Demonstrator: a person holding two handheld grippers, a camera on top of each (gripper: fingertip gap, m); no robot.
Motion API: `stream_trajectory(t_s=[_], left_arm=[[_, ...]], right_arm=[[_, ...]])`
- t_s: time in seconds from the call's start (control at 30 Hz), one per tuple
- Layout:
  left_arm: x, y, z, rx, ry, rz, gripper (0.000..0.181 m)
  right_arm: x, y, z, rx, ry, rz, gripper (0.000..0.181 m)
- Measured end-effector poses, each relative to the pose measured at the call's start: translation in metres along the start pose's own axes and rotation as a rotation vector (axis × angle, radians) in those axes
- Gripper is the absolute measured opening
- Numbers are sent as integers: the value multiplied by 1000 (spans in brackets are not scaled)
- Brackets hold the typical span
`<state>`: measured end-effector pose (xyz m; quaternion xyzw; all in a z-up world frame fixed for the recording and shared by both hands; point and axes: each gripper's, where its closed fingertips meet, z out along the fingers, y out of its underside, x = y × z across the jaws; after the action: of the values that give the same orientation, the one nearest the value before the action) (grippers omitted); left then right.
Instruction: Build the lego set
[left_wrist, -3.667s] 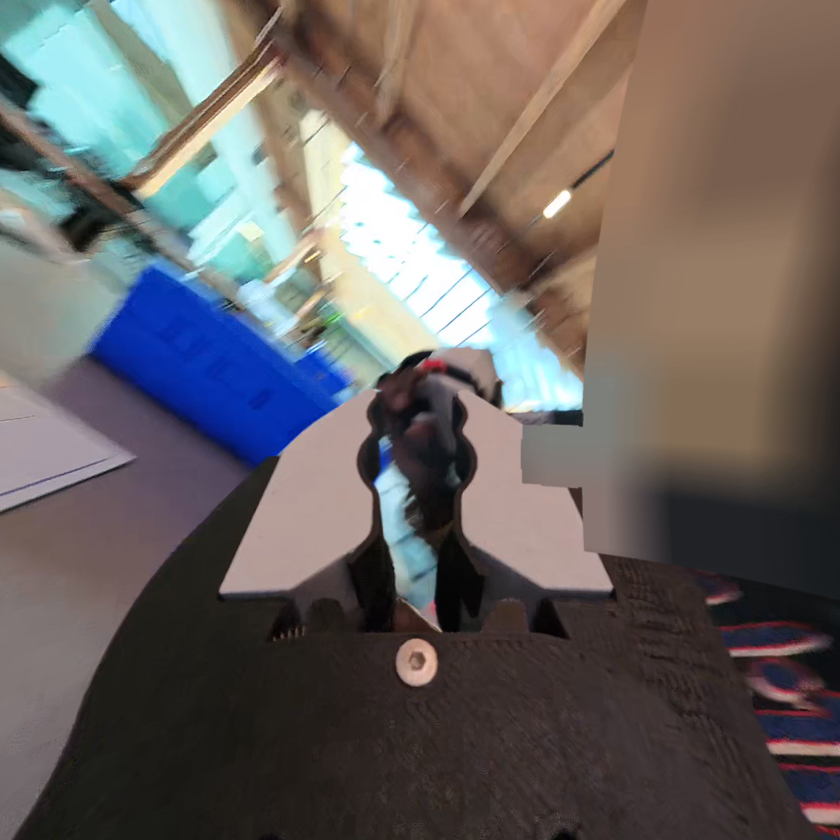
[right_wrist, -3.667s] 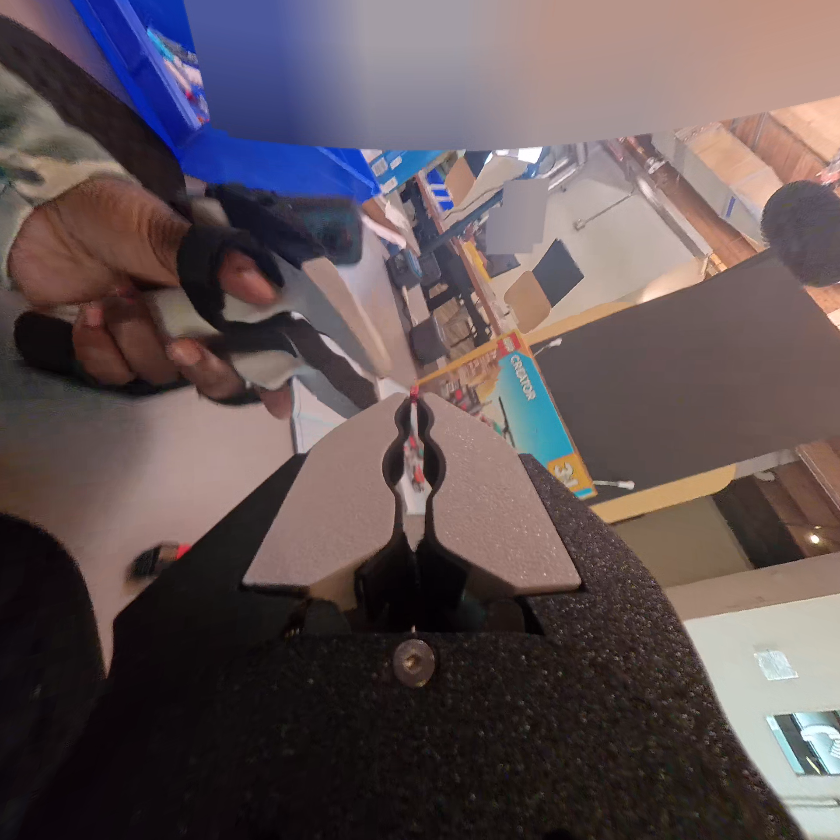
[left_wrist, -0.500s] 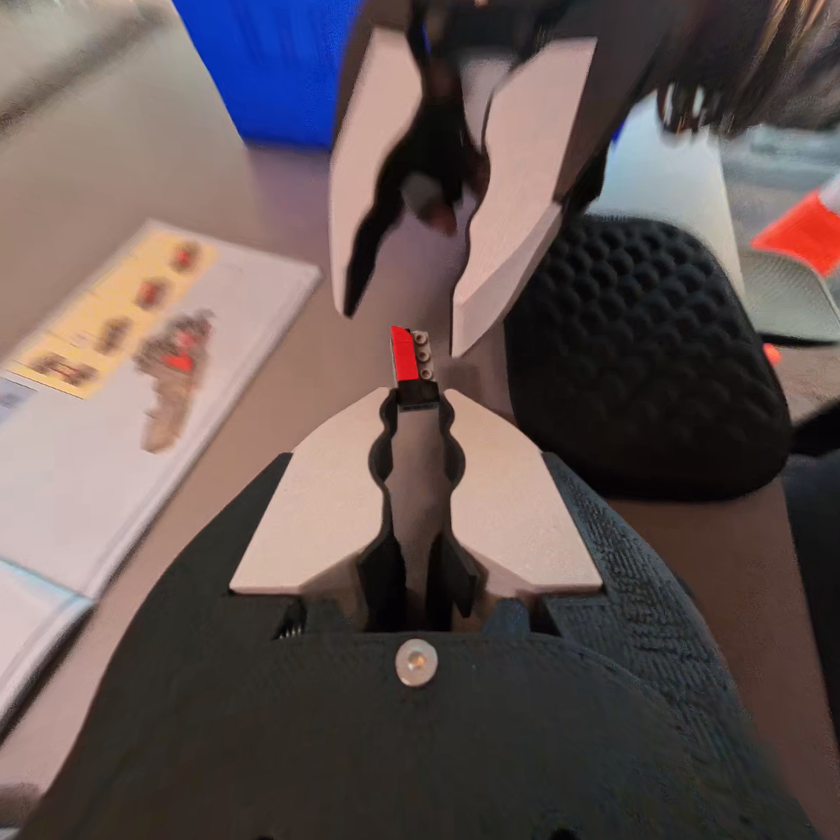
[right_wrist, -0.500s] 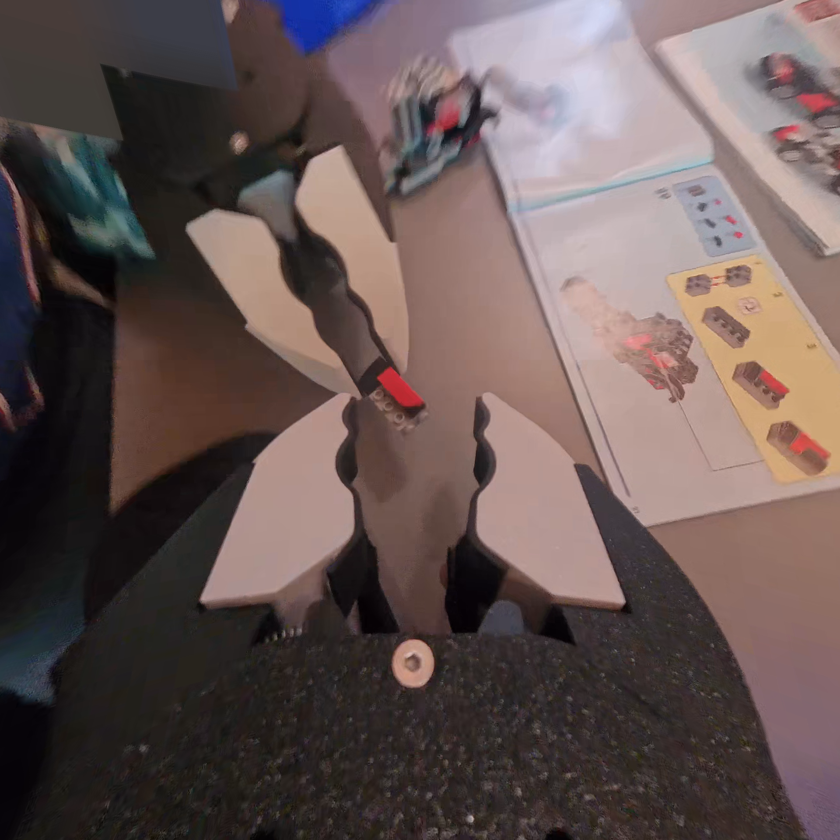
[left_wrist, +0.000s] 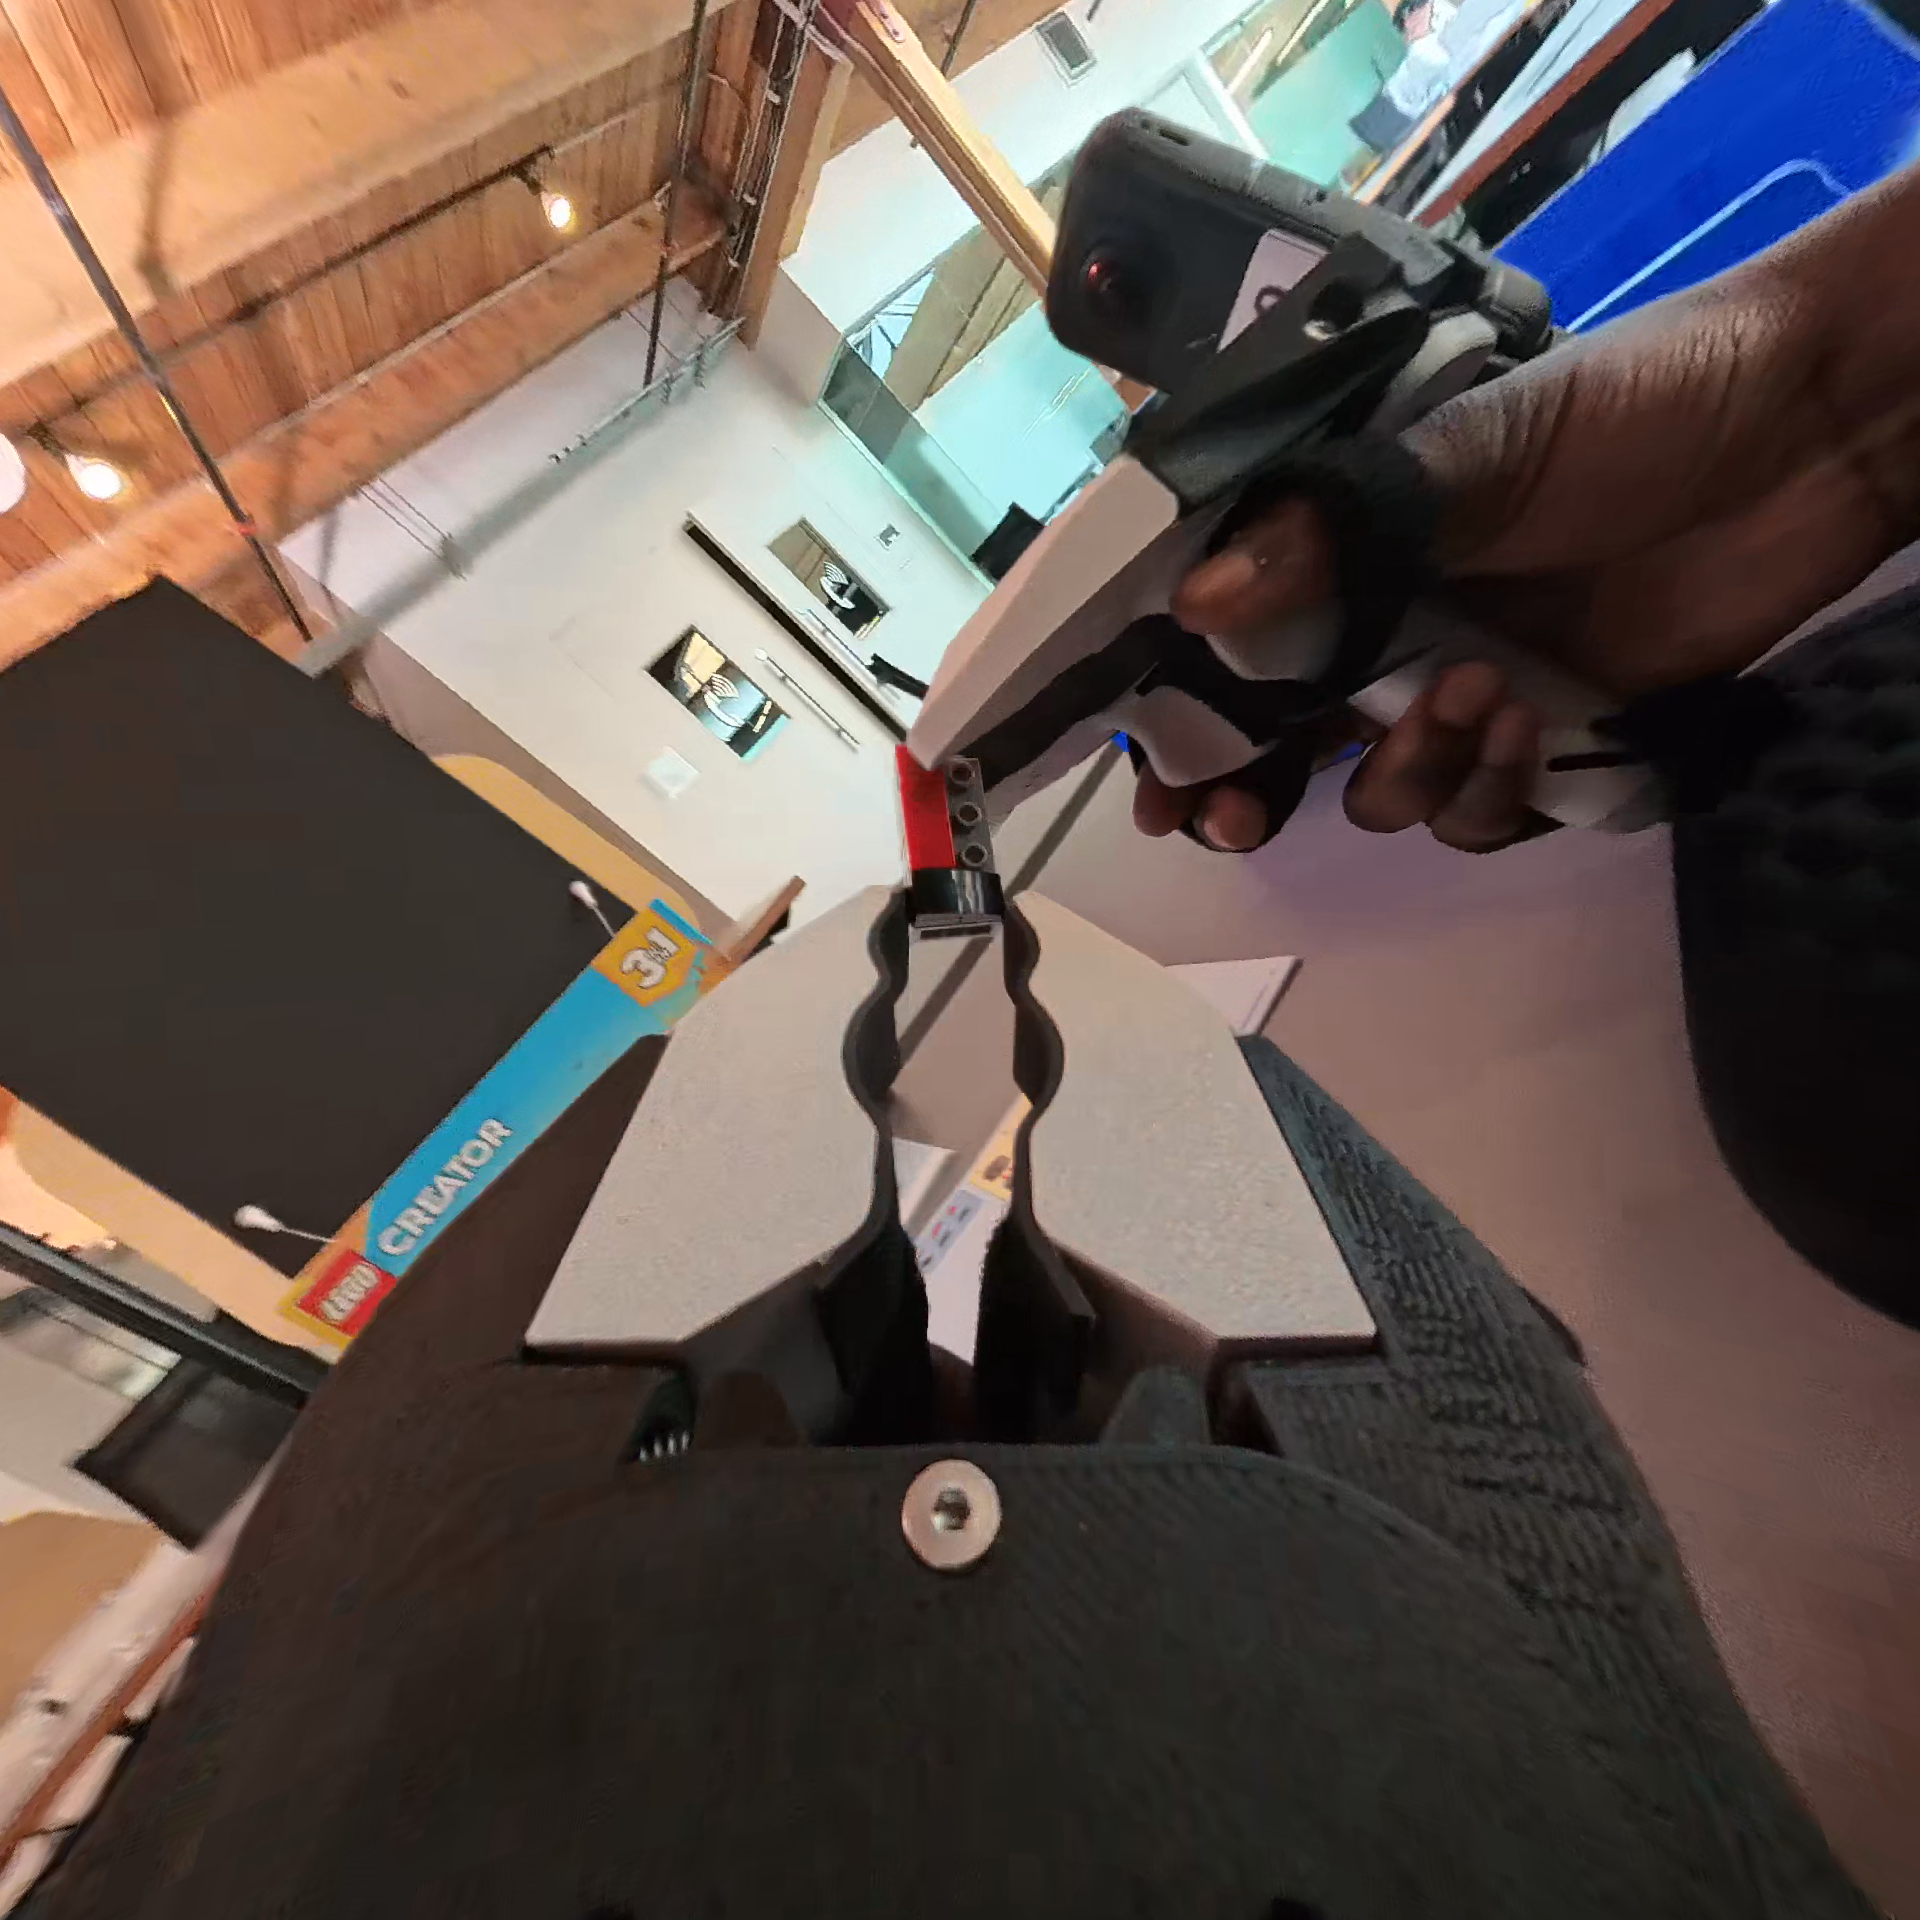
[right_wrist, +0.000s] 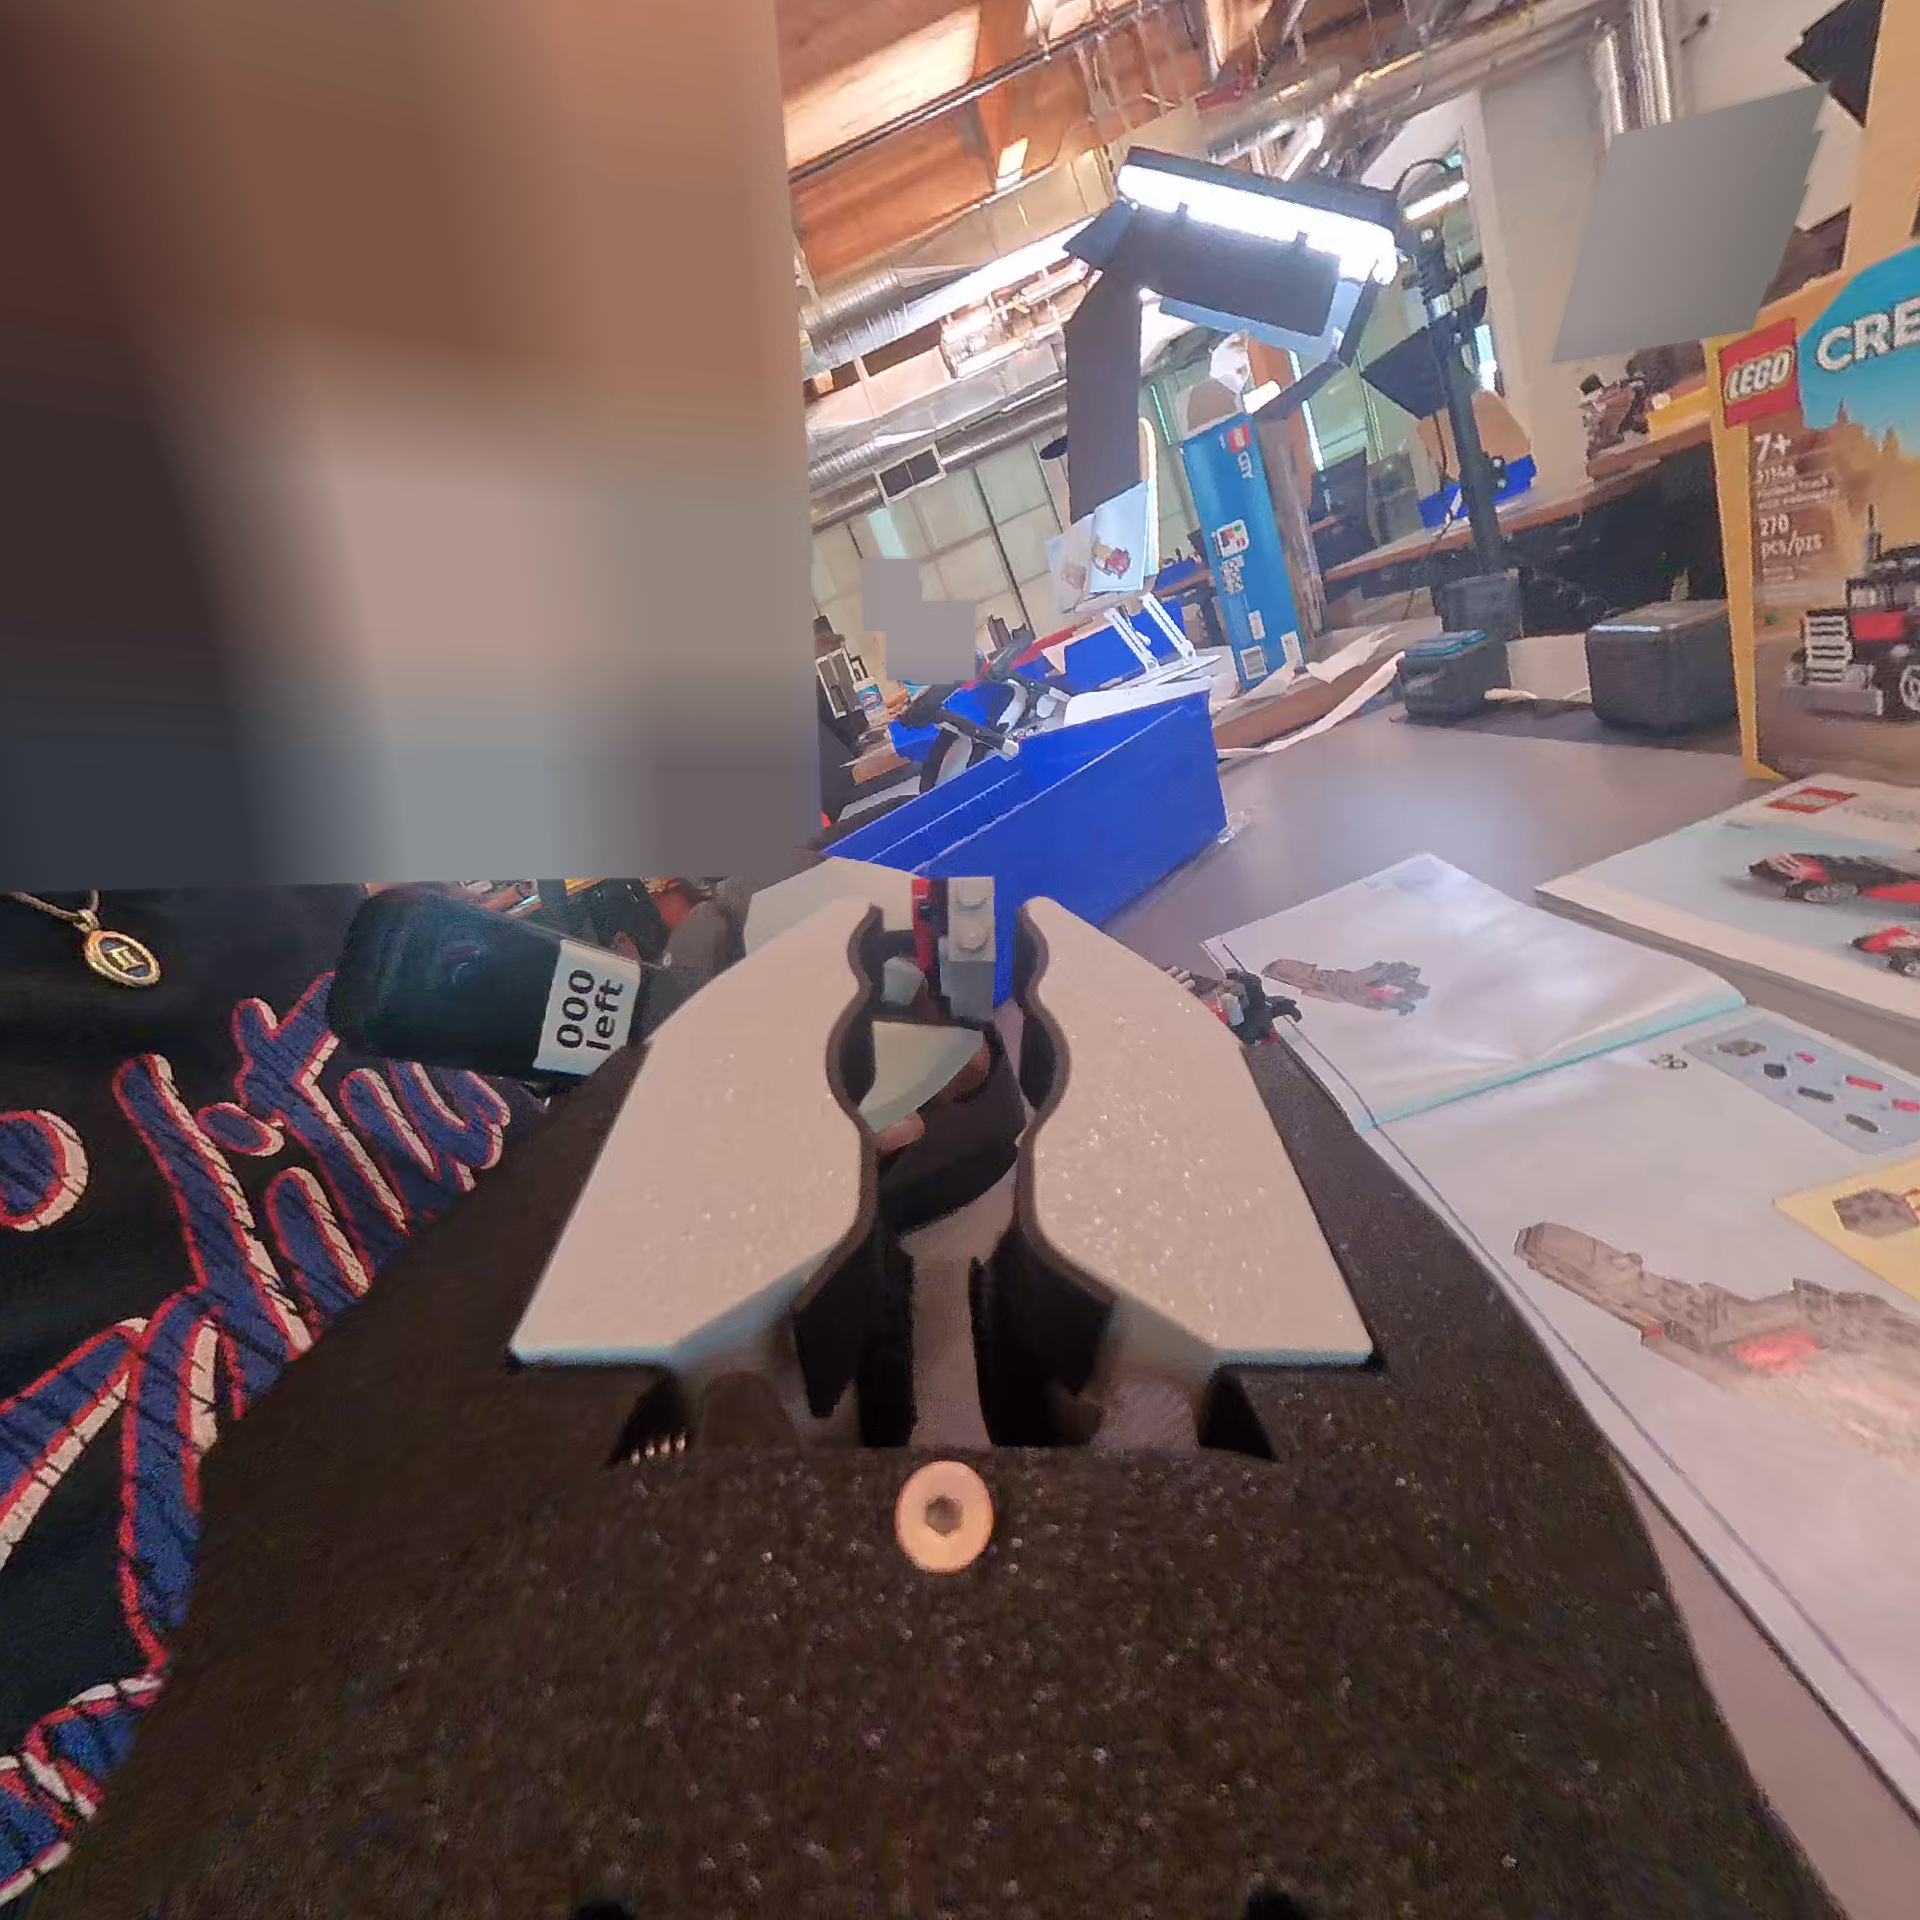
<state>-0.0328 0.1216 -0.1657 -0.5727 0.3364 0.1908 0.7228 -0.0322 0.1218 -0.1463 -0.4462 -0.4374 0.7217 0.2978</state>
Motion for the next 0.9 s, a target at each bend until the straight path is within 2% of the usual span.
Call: stream_trajectory(t_s=[0.07,0.13,0.23,0.3,0.37,0.43,0.47,0.57,0.63,0.77,0.9], left_arm=[[0,-3,0,-4,-12,58,17],[-1,-5,-1,-1,-18,81,17],[0,-12,-2,32,10,28,18],[2,-23,-4,115,107,-177,29],[-3,-34,-8,194,234,-476,38],[-7,-36,-9,206,367,-687,38],[-5,-35,-9,194,423,-730,37],[8,-33,-8,155,533,-699,25],[8,-37,-7,176,523,-691,16],[5,-41,-7,203,511,-759,16],[7,-41,-8,194,466,-712,15]], right_arm=[[-3,-1,1,11,-17,-32,15],[-5,-3,1,25,-32,-54,15],[-10,-5,-2,39,-72,-84,14],[-14,-8,-3,34,-103,-113,15],[-19,-8,-4,12,-135,-145,14],[-24,-8,-3,-14,-168,-175,15],[-27,-8,-3,-23,-188,-187,15],[-32,-9,0,-29,-221,-207,15],[-37,-8,1,-32,-248,-212,15],[-38,-10,2,-10,-247,-250,15],[-42,-8,2,9,-257,-289,15]])
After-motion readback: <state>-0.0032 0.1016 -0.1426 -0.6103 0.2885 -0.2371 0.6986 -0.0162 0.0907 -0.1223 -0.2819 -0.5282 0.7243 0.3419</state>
